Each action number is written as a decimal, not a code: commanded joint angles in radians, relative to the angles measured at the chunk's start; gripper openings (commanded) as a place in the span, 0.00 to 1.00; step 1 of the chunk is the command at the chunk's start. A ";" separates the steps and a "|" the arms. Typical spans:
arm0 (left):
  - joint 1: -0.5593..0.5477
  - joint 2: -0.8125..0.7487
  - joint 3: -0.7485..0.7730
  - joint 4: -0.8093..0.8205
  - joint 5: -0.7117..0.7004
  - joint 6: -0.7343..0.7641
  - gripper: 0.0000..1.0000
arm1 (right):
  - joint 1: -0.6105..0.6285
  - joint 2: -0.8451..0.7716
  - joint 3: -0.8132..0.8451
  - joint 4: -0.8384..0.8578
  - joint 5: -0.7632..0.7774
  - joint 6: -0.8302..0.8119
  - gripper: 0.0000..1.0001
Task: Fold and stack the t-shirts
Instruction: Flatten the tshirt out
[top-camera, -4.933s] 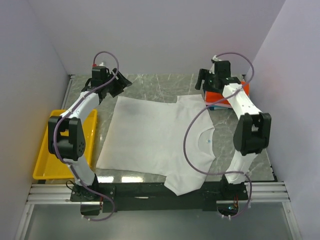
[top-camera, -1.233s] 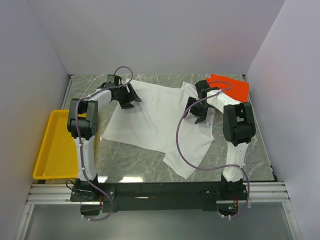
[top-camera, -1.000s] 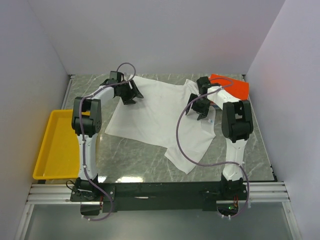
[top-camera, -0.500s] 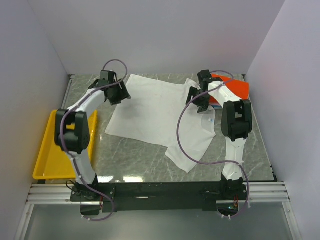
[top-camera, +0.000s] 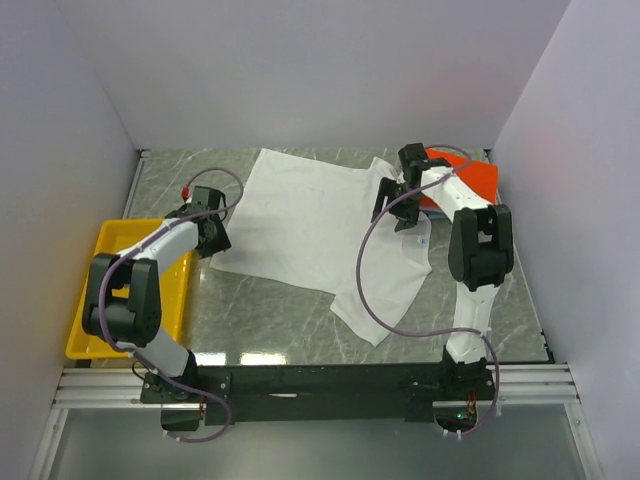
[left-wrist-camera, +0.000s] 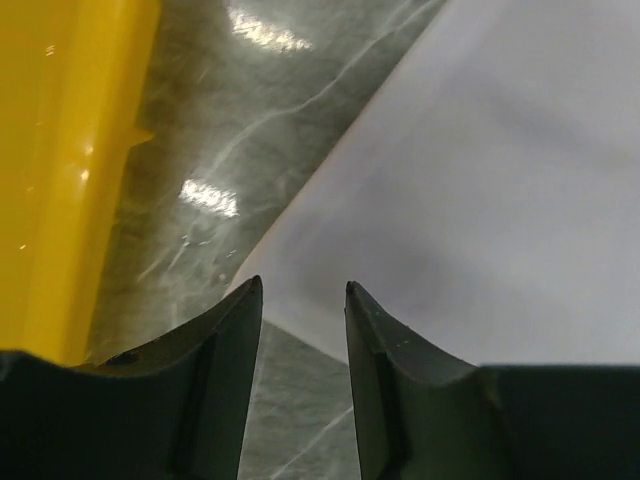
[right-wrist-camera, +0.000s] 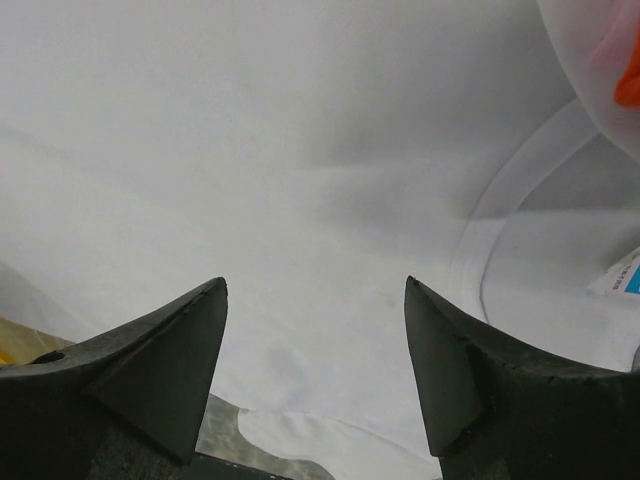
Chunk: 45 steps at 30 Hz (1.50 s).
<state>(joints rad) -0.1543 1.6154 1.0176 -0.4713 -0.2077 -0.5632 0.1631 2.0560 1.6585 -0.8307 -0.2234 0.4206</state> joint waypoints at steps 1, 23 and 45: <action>0.006 -0.106 -0.040 0.000 -0.081 0.005 0.44 | -0.007 -0.072 -0.031 0.021 -0.010 -0.014 0.78; 0.032 -0.144 -0.217 0.144 -0.082 0.003 0.36 | -0.005 -0.143 -0.128 0.058 -0.027 -0.009 0.77; 0.053 -0.072 -0.214 0.131 -0.009 0.003 0.31 | -0.005 -0.146 -0.138 0.065 -0.036 -0.009 0.77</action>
<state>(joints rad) -0.1032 1.5421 0.8013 -0.3336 -0.2329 -0.5640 0.1627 1.9709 1.5246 -0.7853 -0.2535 0.4210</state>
